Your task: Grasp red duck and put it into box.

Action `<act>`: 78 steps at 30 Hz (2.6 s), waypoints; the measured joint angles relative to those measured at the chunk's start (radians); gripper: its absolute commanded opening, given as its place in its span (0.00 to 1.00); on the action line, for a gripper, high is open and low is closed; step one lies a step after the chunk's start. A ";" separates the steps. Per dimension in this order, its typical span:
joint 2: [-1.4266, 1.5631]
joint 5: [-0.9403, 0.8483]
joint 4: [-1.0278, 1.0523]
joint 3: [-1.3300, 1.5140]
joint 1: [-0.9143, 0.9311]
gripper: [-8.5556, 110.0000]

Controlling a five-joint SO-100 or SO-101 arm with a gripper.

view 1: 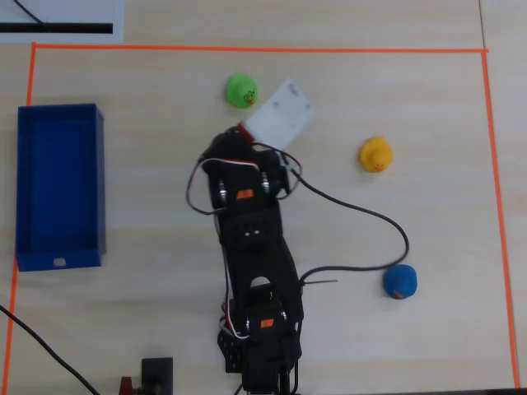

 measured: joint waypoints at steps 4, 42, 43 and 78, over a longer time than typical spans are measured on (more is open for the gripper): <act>-0.078 0.078 0.000 -0.014 -0.190 0.07; -1.029 0.051 -0.252 -0.675 -0.732 0.36; -1.029 0.048 -0.244 -0.675 -0.726 0.35; 1.077 -0.577 -0.841 1.494 0.104 0.07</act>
